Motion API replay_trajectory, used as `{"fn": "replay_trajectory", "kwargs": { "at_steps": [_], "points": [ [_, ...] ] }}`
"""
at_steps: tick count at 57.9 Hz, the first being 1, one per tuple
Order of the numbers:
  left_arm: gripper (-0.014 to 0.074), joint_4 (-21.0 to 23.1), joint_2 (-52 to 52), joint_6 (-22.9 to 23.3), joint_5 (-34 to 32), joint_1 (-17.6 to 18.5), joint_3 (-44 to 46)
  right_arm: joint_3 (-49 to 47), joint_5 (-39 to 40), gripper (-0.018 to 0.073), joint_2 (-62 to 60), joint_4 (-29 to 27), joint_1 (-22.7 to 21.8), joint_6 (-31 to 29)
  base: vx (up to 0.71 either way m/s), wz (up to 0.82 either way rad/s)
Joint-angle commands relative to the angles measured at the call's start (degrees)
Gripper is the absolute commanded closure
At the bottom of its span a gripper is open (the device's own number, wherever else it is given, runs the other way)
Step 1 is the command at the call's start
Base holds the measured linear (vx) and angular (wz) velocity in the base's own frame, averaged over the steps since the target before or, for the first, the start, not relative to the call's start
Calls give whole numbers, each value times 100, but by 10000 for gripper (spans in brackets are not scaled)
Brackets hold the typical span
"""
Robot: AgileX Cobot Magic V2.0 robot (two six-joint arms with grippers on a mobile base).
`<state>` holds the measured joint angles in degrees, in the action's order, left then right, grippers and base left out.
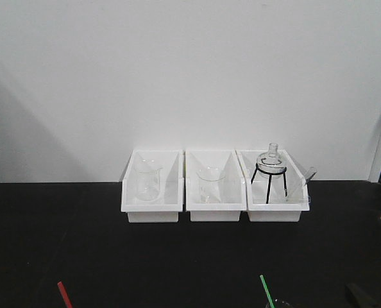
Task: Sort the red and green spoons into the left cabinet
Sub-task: 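Grasp the green spoon handle with the right gripper and lift it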
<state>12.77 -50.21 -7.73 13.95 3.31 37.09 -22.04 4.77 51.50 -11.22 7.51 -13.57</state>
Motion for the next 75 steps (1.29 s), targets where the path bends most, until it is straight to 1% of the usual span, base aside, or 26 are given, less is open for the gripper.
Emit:
{"fn": "replay_trajectory", "kwargs": {
  "at_steps": [1, 5, 12, 16, 20, 25, 31, 32, 34, 38, 42, 47, 54, 65, 75],
  "points": [
    [48, 37, 41, 24, -401, 11, 191, -161, 699, -99, -32, 5, 2, 140, 0, 0],
    [48, 37, 41, 24, -401, 11, 191, -161, 869, -84, -20, 105, 2, 133, 0, 0],
    [48, 37, 41, 24, -401, 11, 191, -161, 1444, -48, 160, 572, 2, 204, 0, 0],
    [48, 37, 41, 24, -401, 11, 191, -161, 1677, -30, 364, 886, 2, 520, 0, 0],
    [48, 37, 41, 24, -401, 11, 191, -161, 1824, -18, 685, 1274, 2, 1020, 0, 0],
    [48, 37, 41, 24, -401, 11, 191, -161, 2149, -15, 1115, 2017, 2, 1661, 0, 0],
    [48, 37, 41, 24, -401, 11, 191, -161, 2778, -15, 1678, 3129, 2, 2482, 0, 0],
    [48, 37, 41, 24, -401, 11, 191, -161, 3002, -15, 1837, 3433, 2, 2619, 0, 0],
    [48, 37, 41, 24, -401, 11, 191, -161, 3304, -15, 2038, 3750, 2, 2784, 0, 0],
    [48, 37, 41, 24, -401, 11, 191, -161, 3846, -15, 2389, 4110, 2, 2949, 0, 0],
    [48, 37, 41, 24, -401, 11, 191, -161, 4210, -15, 2760, 4156, 2, 2971, 0, 0],
    [48, 37, 41, 24, -401, 11, 191, -184, 4472, -14, 3132, 4057, 2, 2965, 0, 0],
    [48, 37, 41, 24, -401, 11, 191, -276, 4897, -11, 3574, 4105, 2, 2901, 0, 0],
    [48, 37, 41, 24, -401, 11, 191, -597, 4981, 17, 4043, 4250, 2, 2919, 0, 0],
    [48, 37, 41, 24, -401, 11, 191, -916, 4975, 31, 4387, 4264, 2, 2919, 0, 0]
  ]
}}
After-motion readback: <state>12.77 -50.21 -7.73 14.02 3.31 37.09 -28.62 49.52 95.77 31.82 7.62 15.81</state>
